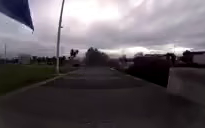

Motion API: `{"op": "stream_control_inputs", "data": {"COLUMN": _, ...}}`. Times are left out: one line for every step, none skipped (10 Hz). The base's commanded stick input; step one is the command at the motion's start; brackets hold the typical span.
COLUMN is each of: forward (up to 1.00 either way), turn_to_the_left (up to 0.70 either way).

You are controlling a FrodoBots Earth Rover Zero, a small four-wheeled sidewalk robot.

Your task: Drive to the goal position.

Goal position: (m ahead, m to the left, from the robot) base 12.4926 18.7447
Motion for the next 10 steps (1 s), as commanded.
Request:
{"op": "stream_control_inputs", "data": {"forward": 0.85, "turn_to_the_left": 0.00}}
{"op": "stream_control_inputs", "data": {"forward": 0.85, "turn_to_the_left": 0.00}}
{"op": "stream_control_inputs", "data": {"forward": 0.85, "turn_to_the_left": 0.00}}
{"op": "stream_control_inputs", "data": {"forward": 0.85, "turn_to_the_left": 0.00}}
{"op": "stream_control_inputs", "data": {"forward": 0.85, "turn_to_the_left": 0.00}}
{"op": "stream_control_inputs", "data": {"forward": 0.85, "turn_to_the_left": 0.00}}
{"op": "stream_control_inputs", "data": {"forward": 0.85, "turn_to_the_left": 0.00}}
{"op": "stream_control_inputs", "data": {"forward": 0.85, "turn_to_the_left": 0.00}}
{"op": "stream_control_inputs", "data": {"forward": 0.85, "turn_to_the_left": 0.00}}
{"op": "stream_control_inputs", "data": {"forward": 0.85, "turn_to_the_left": 0.00}}
